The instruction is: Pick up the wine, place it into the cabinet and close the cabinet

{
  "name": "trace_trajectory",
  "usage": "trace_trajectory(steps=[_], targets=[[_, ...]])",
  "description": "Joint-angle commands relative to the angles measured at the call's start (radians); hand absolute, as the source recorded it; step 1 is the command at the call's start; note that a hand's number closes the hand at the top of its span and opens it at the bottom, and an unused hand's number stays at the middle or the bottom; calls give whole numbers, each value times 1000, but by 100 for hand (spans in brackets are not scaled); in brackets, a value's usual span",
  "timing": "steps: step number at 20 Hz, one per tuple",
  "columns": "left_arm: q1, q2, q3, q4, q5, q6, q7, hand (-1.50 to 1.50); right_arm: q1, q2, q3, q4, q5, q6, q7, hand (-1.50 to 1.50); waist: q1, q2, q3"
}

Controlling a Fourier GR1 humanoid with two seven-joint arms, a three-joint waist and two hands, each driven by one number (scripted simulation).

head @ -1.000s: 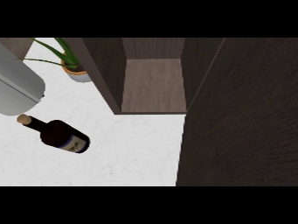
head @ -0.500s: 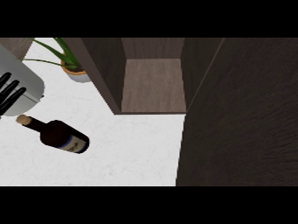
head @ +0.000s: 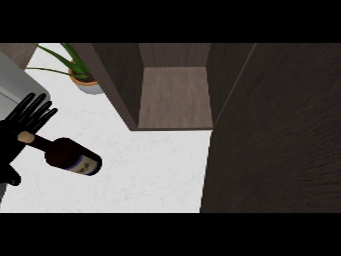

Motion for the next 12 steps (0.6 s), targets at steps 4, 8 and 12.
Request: trace_trajectory(steps=[4, 8, 12], targets=[[-17, -5, -23, 214, -280, -74, -311, -150, 12, -17, -68, -29, -93, 33, -9, -150, -3, 3, 0], [-29, -36, -64, 289, -348, -47, -398, -150, 6, -2, -50, -30, -74, 26, -7, -150, -7, 4, -1], [-65, -13, -80, 362, -373, -62, -451, -150, 24, 27, 19, -20, -2, 18, -38, -150, -8, 4, -1]])
